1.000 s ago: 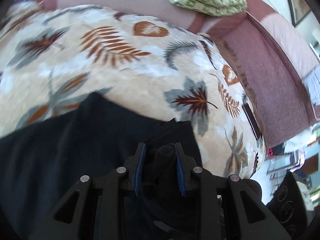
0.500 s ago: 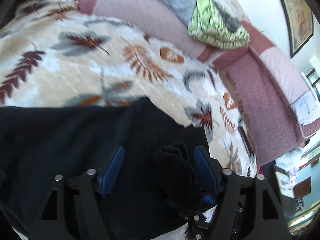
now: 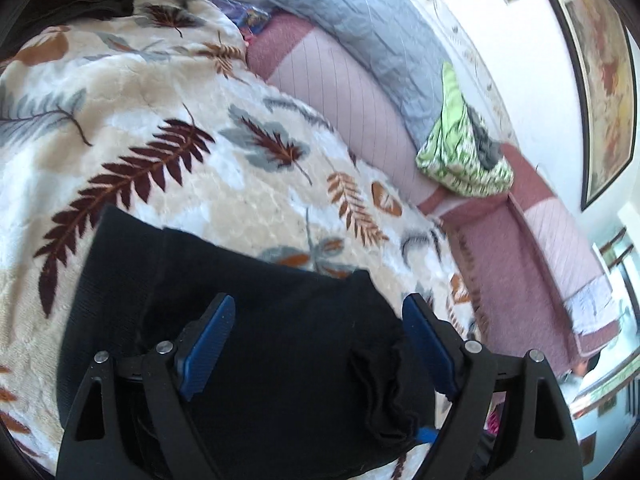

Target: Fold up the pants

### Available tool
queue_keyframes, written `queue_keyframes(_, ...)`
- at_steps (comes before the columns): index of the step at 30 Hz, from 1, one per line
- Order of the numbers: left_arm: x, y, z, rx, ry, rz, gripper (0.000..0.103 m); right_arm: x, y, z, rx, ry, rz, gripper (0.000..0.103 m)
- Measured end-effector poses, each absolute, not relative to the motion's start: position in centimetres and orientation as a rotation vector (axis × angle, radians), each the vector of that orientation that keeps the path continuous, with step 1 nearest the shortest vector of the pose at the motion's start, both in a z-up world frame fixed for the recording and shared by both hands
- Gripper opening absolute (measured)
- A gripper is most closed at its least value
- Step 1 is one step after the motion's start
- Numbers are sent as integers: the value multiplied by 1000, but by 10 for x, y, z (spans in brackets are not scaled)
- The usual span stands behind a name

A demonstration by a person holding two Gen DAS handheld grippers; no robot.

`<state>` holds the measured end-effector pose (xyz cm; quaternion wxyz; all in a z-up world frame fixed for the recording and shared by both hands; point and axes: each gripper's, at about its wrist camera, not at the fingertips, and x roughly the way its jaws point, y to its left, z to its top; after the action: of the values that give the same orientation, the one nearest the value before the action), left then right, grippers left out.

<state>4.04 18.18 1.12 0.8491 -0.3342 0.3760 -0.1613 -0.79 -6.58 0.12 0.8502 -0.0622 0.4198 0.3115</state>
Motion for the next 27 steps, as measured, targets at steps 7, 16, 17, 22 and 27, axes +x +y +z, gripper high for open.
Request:
queue_keyframes(7,41,188,10,-702,794,-295,85,51,-93,30,79,864,473,44)
queue_keyframes(16,41,197,2,-768,804,-306,85,62,-69,6,55,958,470,33)
queue_keyframes(17,41,196,2,-769,807,-311,85,61,-64,3,34,978,481,17)
queue_keyframes(22,40,196,3,-765,804,-295,85,50,-55,-2,145,1056,631,19)
queue_keyframes(27,40,201,0,-797,809,-304,85,46,-39,-15,134,1106,717,32)
